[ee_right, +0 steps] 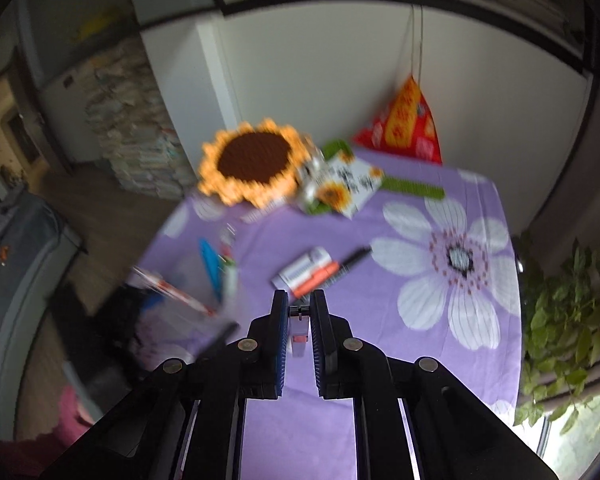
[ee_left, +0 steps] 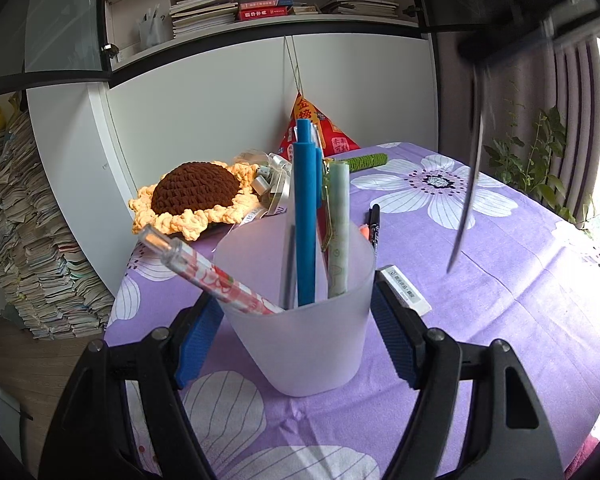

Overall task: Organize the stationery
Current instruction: 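Lift the metal pen, lower it into the cup and release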

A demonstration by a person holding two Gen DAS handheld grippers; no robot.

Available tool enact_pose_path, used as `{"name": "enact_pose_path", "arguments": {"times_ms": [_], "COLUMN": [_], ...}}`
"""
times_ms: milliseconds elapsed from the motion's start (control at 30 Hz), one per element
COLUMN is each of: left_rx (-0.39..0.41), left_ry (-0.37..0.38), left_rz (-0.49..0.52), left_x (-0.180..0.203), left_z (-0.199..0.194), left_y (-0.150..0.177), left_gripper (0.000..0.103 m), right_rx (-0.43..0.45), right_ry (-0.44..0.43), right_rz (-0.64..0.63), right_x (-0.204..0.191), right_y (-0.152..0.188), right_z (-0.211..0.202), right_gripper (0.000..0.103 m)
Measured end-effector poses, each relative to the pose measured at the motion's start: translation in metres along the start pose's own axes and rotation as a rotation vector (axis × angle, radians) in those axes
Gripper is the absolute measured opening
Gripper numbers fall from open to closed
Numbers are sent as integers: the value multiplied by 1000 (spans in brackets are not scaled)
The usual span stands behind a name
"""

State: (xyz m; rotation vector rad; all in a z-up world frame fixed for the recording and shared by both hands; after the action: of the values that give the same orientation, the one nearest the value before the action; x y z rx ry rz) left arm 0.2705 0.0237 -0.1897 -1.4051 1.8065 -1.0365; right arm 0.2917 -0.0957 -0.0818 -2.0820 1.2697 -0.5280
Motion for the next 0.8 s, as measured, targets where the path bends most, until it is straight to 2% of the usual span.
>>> {"name": "enact_pose_path", "arguments": {"times_ms": [167,333,467,567,800], "left_rx": [-4,-3,-2,-2,-1], "left_ry": [1,3,5,5,6], "left_rz": [-2,-2,-2,-2,-1], "left_x": [1,1,1,1,2], "left_z": [3,3,3,3,3], "left_y": [0,0,0,0,0], "left_gripper": [73,73,73,73,73], "right_rx": [111,149,108,37,-63], "right_ry": [-54,-125,-168,-188,-182], "right_rz": [-34,-69,-79,-73,-74], "right_x": [-16,-33,-42,-44,-43], "right_y": [-38,-61,-64,-54,-34], "right_z": [-34,-36,-14,12,44], "right_gripper": [12,12,12,12,12]}}
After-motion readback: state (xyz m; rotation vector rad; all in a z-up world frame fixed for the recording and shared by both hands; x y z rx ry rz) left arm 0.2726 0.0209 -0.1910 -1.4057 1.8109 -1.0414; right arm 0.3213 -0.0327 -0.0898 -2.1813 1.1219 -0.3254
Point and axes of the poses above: each gripper's, at about its wrist camera, not at the fingertips, and z roughly the way its jaws point, x to its right, y to its underside, the point moved 4 cm from there along z, roughly the way its jaws point, and after that the axes turned 11 degrees about -z, right-handed, at the moved point
